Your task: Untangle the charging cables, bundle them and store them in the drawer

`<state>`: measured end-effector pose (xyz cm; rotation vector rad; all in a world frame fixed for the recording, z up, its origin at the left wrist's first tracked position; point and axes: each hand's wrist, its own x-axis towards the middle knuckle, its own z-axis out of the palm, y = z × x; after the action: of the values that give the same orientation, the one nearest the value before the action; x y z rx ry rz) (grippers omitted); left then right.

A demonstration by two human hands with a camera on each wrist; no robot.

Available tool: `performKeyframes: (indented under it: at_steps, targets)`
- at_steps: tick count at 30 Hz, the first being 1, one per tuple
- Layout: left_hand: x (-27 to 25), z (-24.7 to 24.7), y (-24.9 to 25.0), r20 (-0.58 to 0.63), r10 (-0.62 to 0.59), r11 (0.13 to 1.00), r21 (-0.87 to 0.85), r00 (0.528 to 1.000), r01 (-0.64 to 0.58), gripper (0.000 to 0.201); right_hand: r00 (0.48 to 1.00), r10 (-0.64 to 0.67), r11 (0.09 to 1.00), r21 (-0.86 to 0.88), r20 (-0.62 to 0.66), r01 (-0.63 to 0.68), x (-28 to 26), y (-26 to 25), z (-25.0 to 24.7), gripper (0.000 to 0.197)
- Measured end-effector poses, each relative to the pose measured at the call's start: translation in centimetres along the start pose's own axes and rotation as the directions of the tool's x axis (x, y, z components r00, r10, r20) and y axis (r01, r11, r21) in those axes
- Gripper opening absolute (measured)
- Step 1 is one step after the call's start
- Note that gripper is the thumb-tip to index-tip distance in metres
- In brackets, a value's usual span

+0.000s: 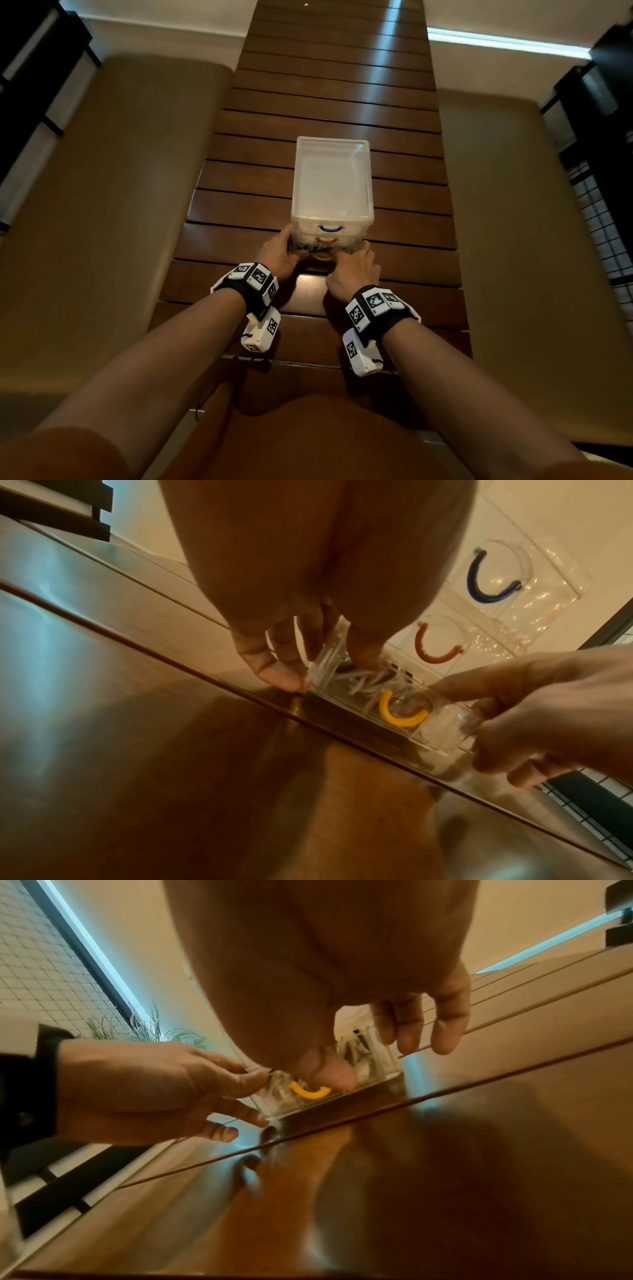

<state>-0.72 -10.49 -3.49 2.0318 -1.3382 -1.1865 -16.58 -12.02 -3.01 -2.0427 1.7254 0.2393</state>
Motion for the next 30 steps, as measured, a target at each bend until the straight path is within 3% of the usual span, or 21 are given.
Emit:
performKeyframes:
  at_steps: [6, 9, 13, 18, 25, 27, 30]
  targets:
    - [0.3, 0.2, -0.3, -0.019, 0.023, 0.999, 0.028, 1.000, -0.022, 0.046, 0.999, -0.001, 0.999, 0.053, 0.051, -0.002, 0.8, 0.6, 0.2, 0.047]
    - [0.4, 0.1, -0.6, 0.009, 0.067, 0.993, 0.098, 0.998, -0.067, 0.043, 0.998, -0.008, 0.989, 0.147, -0.059, 0.016, 0.8, 1.2, 0.8, 0.037]
    - [0.6, 0.0, -0.7, 0.033, 0.096, 0.984, 0.147, 0.995, -0.100, 0.041, 0.948, -0.054, 0.892, 0.412, -0.315, 0.188, 1.0, 1.6, 2.5, 0.025]
    - [0.6, 0.0, -0.9, 0.014, 0.133, 0.978, 0.161, 0.991, -0.134, 0.043, 0.922, 0.014, 0.784, 0.577, -0.386, 0.230, 1.1, 1.8, 2.6, 0.022]
    - [0.9, -0.4, -1.2, 0.008, 0.116, 0.981, 0.154, 0.993, -0.116, 0.040, 0.830, 0.102, 0.702, 0.630, -0.549, 0.331, 1.7, 2.8, 4.5, 0.012]
    - [1.1, -0.4, -1.2, -0.021, 0.117, 0.983, 0.144, 0.993, -0.112, 0.040, 0.844, 0.180, 0.642, 0.710, -0.506, 0.288, 1.6, 3.1, 3.9, 0.018]
    - [1.2, -0.3, -1.2, -0.027, 0.119, 0.983, 0.147, 0.993, -0.114, 0.041, 0.886, 0.329, 0.512, 0.850, -0.327, 0.123, 1.5, 3.0, 3.1, 0.043]
